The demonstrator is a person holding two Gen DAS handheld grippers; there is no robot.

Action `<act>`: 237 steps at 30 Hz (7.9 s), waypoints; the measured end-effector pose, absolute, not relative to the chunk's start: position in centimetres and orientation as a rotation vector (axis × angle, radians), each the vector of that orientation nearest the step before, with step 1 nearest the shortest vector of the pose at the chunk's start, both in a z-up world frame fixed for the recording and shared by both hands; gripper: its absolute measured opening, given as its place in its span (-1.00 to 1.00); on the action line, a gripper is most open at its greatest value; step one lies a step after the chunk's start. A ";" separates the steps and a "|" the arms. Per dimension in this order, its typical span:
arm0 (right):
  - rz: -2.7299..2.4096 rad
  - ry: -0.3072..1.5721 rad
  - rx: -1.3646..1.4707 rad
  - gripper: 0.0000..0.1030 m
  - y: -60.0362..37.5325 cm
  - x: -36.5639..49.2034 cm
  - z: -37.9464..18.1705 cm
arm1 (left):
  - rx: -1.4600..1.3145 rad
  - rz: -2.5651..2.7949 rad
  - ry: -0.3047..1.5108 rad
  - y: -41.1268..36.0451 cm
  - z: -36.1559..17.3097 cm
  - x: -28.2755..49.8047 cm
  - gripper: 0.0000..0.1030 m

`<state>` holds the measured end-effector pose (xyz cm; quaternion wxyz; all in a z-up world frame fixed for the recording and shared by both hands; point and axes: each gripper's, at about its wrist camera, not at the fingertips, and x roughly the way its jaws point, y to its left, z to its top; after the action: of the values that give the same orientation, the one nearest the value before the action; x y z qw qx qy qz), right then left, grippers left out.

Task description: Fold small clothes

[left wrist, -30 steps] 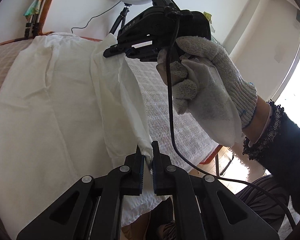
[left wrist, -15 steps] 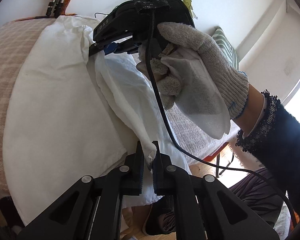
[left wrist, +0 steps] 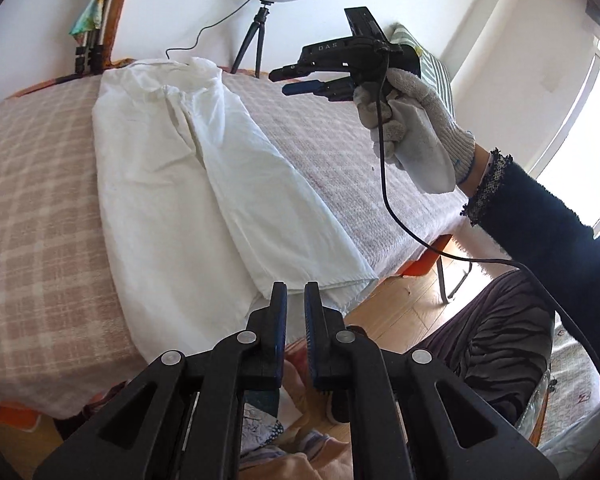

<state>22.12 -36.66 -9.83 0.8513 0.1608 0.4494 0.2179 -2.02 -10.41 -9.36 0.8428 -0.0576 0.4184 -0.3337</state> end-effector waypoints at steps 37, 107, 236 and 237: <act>0.531 0.961 0.519 -0.33 -37.5 43.8 -15.1 | -0.026 -0.359 0.929 -15.8 -13.4 31.0 -0.24; 0.591 1.200 0.337 -0.12 -36.0 6.8 -16.0 | -0.473 -0.493 1.150 -0.7 -14.4 1.7 -0.10; 0.537 1.054 0.121 -0.34 -30.1 20.8 -15.4 | -0.248 -0.405 0.980 -5.7 -13.5 18.7 -0.23; 0.545 1.052 0.132 -0.34 -30.2 20.8 -15.0 | -0.267 -0.407 0.981 -5.4 -13.2 18.7 -0.23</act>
<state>20.79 -30.22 -15.03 0.8275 0.0622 0.4954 0.2567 18.66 -5.44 -13.25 0.8537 -0.1270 0.4665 -0.1936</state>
